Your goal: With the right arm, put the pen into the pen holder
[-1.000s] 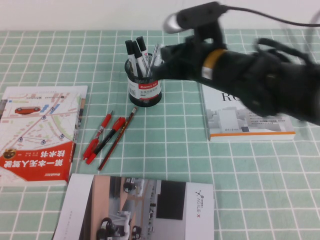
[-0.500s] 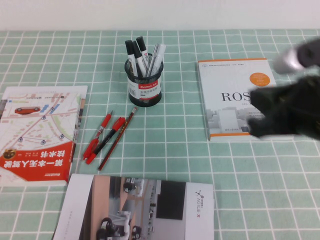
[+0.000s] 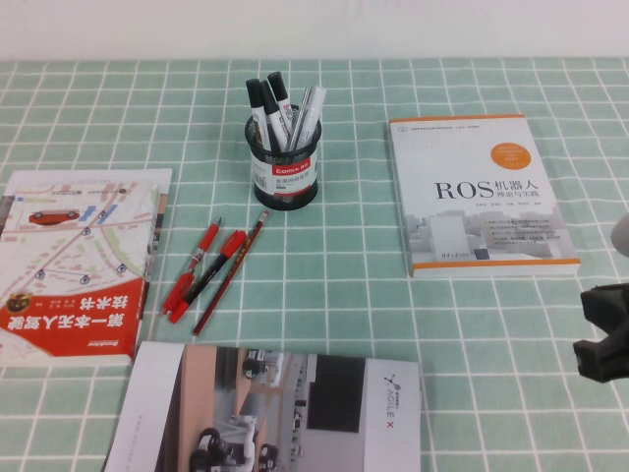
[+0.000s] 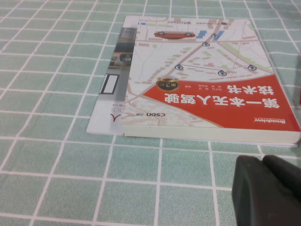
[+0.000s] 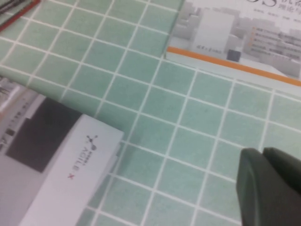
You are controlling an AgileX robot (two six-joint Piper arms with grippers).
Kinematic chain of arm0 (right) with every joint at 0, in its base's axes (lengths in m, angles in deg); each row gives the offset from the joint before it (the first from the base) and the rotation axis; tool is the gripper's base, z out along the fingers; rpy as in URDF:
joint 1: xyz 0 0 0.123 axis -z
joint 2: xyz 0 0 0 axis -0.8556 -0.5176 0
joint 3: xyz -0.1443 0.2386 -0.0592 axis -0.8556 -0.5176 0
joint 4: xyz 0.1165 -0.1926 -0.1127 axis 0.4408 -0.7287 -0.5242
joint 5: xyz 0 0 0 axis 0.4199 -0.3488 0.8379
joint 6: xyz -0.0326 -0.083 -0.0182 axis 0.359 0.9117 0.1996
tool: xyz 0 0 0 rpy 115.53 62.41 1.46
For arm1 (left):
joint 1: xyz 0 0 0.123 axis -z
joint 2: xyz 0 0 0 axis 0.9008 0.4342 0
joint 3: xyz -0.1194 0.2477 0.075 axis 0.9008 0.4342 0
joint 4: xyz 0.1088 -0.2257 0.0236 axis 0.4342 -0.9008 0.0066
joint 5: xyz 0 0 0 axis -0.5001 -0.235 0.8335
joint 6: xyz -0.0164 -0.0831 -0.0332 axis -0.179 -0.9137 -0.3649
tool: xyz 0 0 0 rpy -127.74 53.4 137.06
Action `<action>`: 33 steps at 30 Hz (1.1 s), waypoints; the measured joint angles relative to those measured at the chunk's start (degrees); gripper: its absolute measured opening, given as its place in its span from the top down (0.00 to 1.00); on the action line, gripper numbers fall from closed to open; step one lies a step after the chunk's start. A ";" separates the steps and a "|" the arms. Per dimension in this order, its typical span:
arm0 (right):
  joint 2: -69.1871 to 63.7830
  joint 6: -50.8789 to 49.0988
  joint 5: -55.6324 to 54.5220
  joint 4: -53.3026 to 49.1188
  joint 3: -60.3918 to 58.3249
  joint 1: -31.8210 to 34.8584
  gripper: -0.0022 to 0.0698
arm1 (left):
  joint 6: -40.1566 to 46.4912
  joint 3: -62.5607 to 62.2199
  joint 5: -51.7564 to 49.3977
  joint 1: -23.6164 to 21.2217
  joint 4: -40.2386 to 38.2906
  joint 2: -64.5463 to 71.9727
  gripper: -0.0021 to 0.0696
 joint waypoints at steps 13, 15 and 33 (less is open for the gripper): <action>10.94 0.00 -13.22 -2.71 -12.98 10.53 1.00 | 0.00 0.00 0.00 0.00 0.00 0.00 0.98; 15.19 0.00 -17.94 -3.14 -19.79 15.29 1.00 | 0.00 0.00 0.00 0.00 0.00 0.00 0.98; 52.68 -0.14 -17.20 -0.46 -41.23 28.64 1.00 | 0.00 0.00 0.00 0.00 0.00 0.00 0.98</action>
